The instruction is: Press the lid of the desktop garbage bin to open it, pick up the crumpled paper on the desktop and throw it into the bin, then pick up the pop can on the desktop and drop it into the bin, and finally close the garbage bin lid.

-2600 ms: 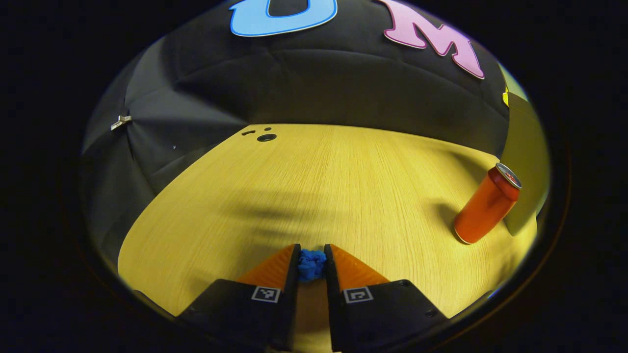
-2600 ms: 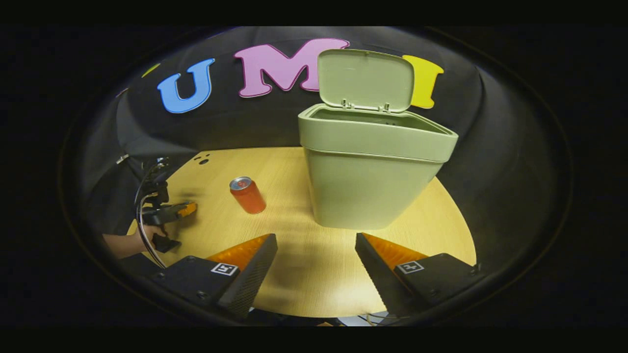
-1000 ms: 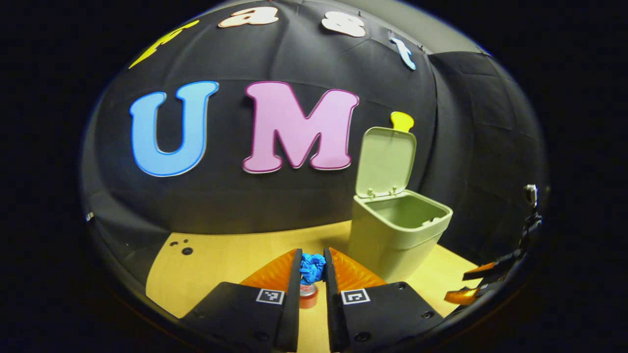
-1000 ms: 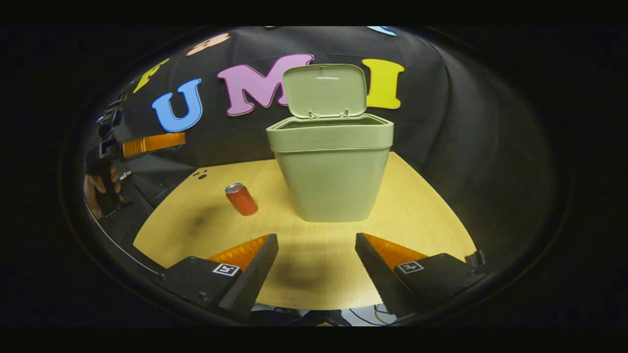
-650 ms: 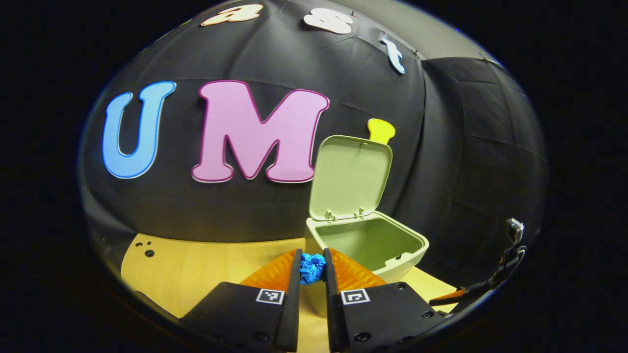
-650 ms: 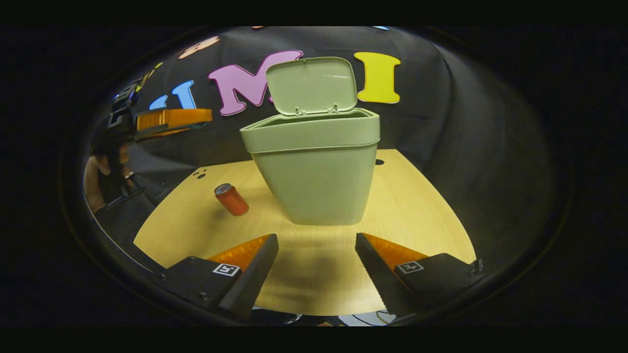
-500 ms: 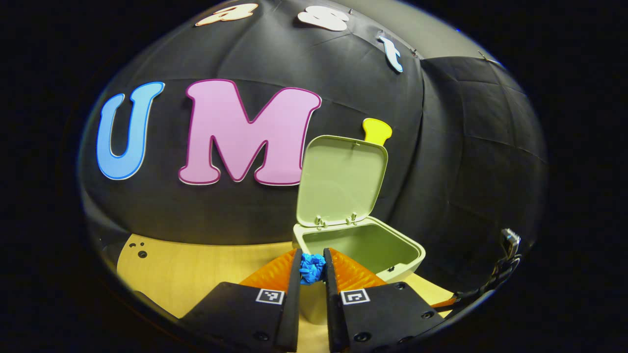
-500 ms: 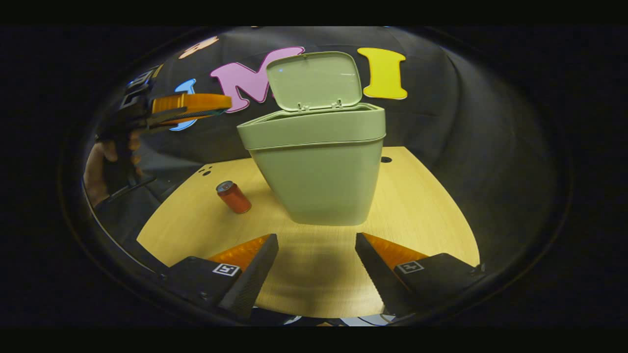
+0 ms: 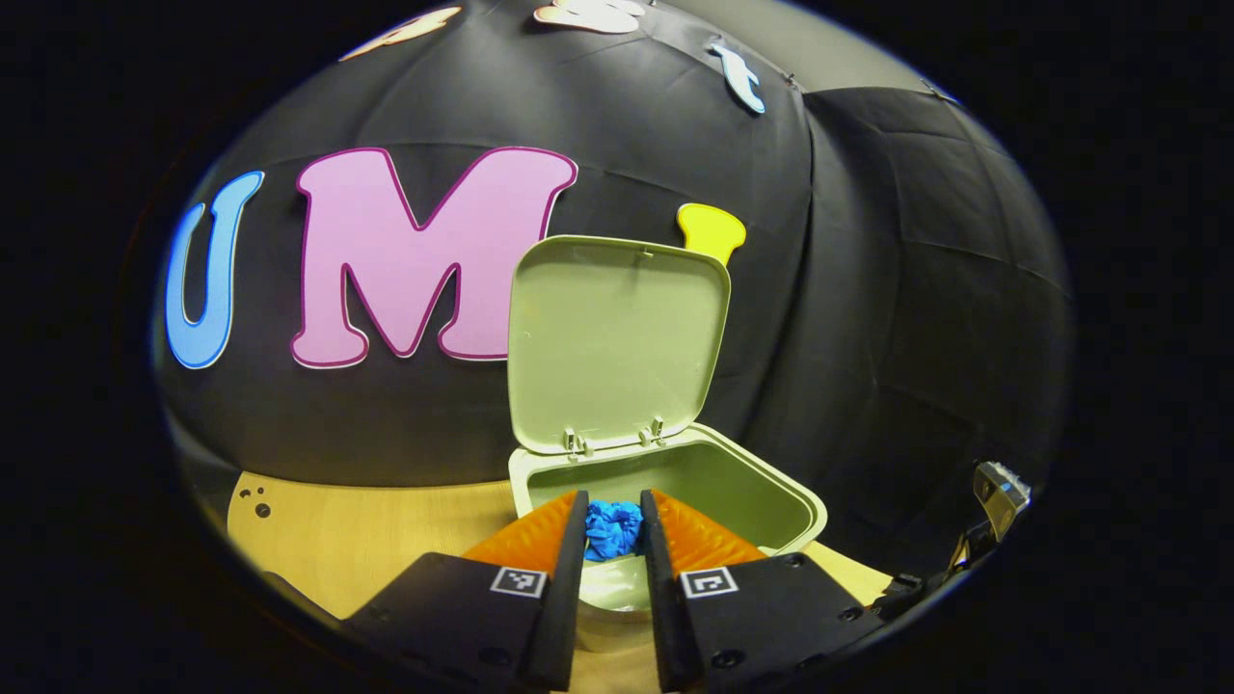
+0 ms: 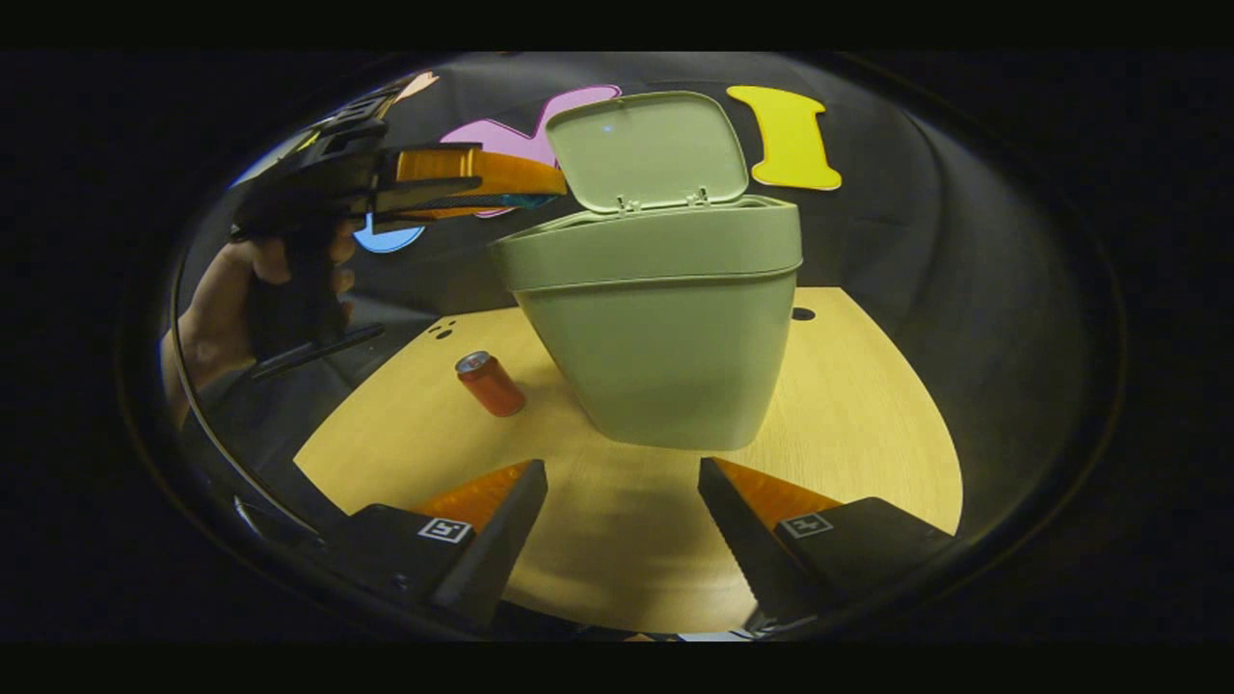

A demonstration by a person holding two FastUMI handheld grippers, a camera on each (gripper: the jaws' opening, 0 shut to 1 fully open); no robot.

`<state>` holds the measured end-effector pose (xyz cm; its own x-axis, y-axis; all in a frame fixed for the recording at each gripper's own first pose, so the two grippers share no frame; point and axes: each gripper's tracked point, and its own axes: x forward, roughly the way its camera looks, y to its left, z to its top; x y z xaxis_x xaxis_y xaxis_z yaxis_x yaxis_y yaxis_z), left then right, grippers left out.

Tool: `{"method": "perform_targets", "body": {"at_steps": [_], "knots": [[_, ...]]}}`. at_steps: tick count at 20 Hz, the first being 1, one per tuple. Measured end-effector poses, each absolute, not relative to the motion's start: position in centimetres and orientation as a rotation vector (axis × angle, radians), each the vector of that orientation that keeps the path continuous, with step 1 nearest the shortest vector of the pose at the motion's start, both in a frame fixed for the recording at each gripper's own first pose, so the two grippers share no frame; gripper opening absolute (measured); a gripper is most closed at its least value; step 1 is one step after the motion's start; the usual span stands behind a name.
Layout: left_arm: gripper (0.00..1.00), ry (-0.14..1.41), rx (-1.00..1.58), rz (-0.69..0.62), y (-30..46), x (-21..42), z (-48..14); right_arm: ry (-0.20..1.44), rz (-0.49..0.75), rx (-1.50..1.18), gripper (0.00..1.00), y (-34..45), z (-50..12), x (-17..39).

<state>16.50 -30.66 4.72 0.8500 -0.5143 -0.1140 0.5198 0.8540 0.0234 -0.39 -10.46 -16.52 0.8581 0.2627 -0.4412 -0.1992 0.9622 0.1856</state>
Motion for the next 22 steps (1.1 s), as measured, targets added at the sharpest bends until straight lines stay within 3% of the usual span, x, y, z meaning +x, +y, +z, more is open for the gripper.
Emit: {"method": "perform_targets", "body": {"at_steps": [1,2,3,7,16,22], "knots": [[0.35,0.107,0.061,-0.548,-30.9,16.6,4.5,0.478,0.241,0.133,0.99,-10.5,-16.4,-0.3],[0.49,0.113,0.065,-0.562,-31.2,16.5,4.4,0.478,0.238,0.130,0.99,-10.6,-16.4,-0.4],[0.52,0.116,0.059,-0.574,-31.5,16.4,4.3,0.479,0.233,0.130,0.99,-10.8,-16.4,-0.3],[0.98,0.093,0.030,-0.562,-30.8,16.3,5.0,0.489,0.213,0.140,0.99,-10.7,-16.6,-0.4],[0.98,-0.001,0.023,-0.344,-17.2,14.5,6.4,0.507,0.190,0.113,0.99,-7.3,-17.1,0.6],[0.98,0.071,0.036,-0.169,-4.9,12.3,1.1,0.510,0.233,0.040,0.99,-1.6,-18.1,1.6]]}}
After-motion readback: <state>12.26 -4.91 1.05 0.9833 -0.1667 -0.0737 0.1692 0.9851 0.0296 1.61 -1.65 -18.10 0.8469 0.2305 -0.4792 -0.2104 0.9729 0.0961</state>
